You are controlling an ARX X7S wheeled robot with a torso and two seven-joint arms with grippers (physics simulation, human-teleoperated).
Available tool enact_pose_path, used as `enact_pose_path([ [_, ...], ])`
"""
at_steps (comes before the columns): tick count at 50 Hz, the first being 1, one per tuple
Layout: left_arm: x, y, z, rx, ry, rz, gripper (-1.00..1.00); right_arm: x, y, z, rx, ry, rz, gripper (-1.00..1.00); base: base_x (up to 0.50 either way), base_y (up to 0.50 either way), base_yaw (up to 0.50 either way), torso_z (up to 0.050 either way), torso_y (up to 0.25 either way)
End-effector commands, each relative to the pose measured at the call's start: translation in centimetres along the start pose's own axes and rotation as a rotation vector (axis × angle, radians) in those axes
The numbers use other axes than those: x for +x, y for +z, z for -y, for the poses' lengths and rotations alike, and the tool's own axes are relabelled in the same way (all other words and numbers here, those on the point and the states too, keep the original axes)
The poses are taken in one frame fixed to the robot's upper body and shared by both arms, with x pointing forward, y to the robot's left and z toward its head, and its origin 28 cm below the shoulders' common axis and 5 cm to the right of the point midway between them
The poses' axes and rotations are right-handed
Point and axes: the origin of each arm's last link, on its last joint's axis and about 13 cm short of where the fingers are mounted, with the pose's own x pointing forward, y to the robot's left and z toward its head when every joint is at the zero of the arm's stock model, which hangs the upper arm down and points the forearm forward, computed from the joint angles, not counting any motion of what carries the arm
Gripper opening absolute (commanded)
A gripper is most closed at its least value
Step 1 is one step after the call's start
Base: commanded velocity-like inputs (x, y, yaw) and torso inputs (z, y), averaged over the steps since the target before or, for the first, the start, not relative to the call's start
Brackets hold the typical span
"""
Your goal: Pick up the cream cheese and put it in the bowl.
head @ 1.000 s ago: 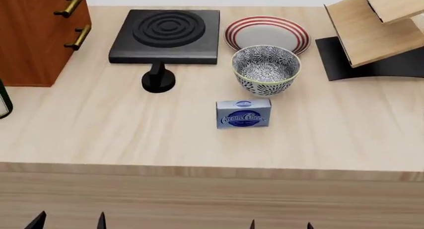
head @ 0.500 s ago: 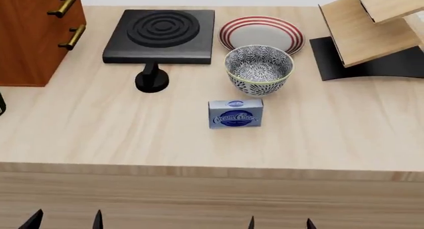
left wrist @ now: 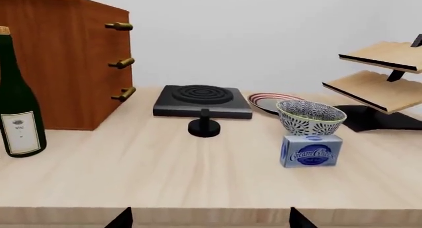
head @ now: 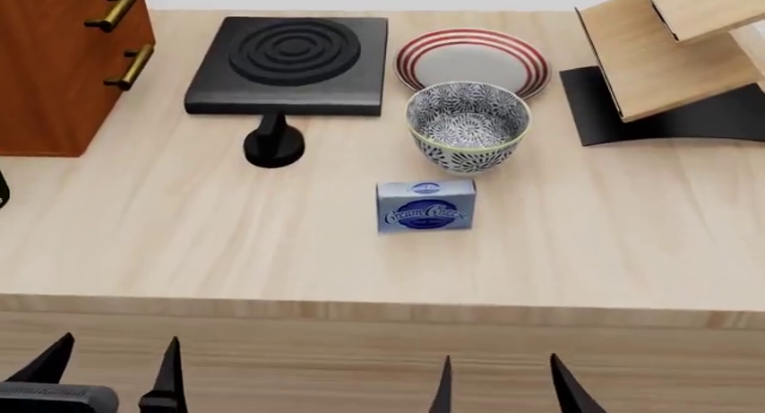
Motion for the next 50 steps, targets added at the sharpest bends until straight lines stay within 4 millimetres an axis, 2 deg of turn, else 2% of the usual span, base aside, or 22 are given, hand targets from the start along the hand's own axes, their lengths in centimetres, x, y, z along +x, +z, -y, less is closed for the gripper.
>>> enact_pose_path([
  [1, 0.1, 0.4, -0.3, -0.006, 0.008, 0.012, 1.00, -0.1, 0.6, 0.2, 0.005, -0.014, 0.029, 1.00, 0.41, 0.00, 0.00, 0.000, 0.000],
  [17, 0.1, 0.6, -0.4, -0.015, 0.014, 0.018, 1.00, -0.1, 0.7, 0.3, 0.011, -0.014, 0.034, 1.00, 0.42, -0.05, 0.00, 0.000, 0.000],
  [37, 0.3, 1.0, -1.0, -0.027, 0.040, 0.028, 1.00, -0.2, 0.8, 0.4, 0.009, -0.015, 0.041, 1.00, 0.41, -0.39, 0.00, 0.000, 0.000],
  [50, 0.1, 2.0, -1.9, -0.052, 0.078, 0.059, 1.00, -0.2, 0.7, 0.3, 0.006, -0.014, 0.043, 1.00, 0.44, -0.13, 0.00, 0.000, 0.001],
])
